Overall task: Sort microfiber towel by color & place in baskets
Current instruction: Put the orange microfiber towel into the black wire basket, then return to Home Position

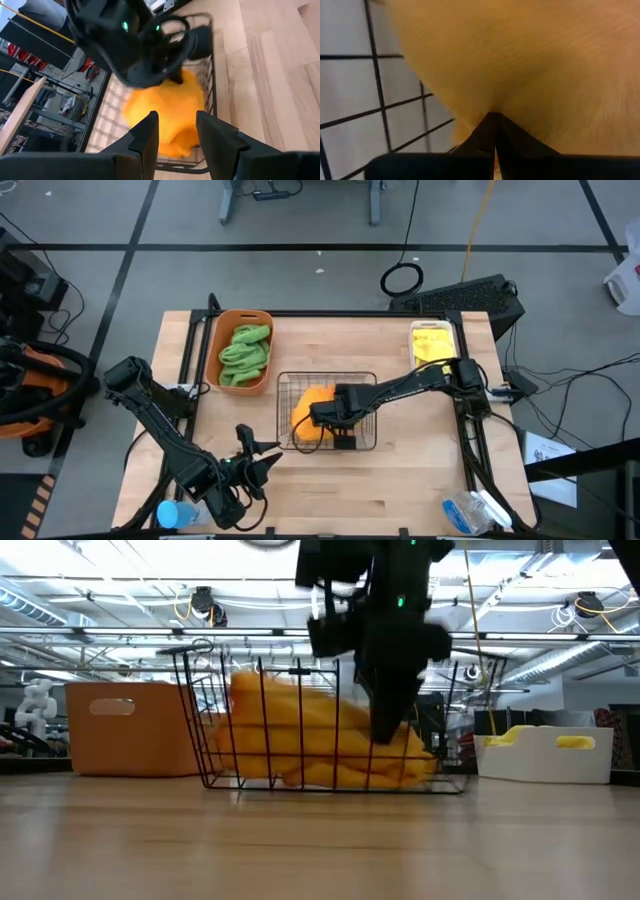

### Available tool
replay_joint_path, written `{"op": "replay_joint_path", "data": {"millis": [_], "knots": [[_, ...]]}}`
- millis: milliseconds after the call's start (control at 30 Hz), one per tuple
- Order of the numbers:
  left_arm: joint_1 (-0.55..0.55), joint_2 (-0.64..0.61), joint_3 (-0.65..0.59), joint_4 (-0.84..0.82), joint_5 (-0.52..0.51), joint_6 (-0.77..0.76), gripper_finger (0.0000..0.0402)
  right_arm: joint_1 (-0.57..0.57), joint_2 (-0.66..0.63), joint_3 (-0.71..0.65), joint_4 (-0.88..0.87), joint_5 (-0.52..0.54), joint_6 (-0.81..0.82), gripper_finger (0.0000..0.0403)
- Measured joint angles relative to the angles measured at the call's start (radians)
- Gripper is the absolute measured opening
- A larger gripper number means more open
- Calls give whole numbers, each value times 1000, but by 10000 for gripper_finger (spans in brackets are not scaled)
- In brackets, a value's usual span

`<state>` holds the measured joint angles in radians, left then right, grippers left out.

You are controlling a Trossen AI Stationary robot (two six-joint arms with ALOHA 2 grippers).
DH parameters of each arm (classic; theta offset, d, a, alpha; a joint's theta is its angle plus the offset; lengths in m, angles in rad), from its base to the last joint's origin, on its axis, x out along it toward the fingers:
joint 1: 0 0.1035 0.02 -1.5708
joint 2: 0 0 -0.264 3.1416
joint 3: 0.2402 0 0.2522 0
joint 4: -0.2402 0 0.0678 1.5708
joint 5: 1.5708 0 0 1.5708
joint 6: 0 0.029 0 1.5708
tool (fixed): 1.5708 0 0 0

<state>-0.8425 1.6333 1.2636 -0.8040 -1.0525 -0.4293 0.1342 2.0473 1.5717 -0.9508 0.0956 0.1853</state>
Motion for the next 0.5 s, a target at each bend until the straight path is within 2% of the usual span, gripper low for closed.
{"op": "replay_joint_path", "data": {"millis": [100, 500], "knots": [[0, 0, 0, 2, 0, 0, 138, -5, 1, 0, 2, 24, -9, 0], [43, 0, 0, 14, 0, 20, 138, -3, -66, 1, -5, 10, -14, 0]]}}
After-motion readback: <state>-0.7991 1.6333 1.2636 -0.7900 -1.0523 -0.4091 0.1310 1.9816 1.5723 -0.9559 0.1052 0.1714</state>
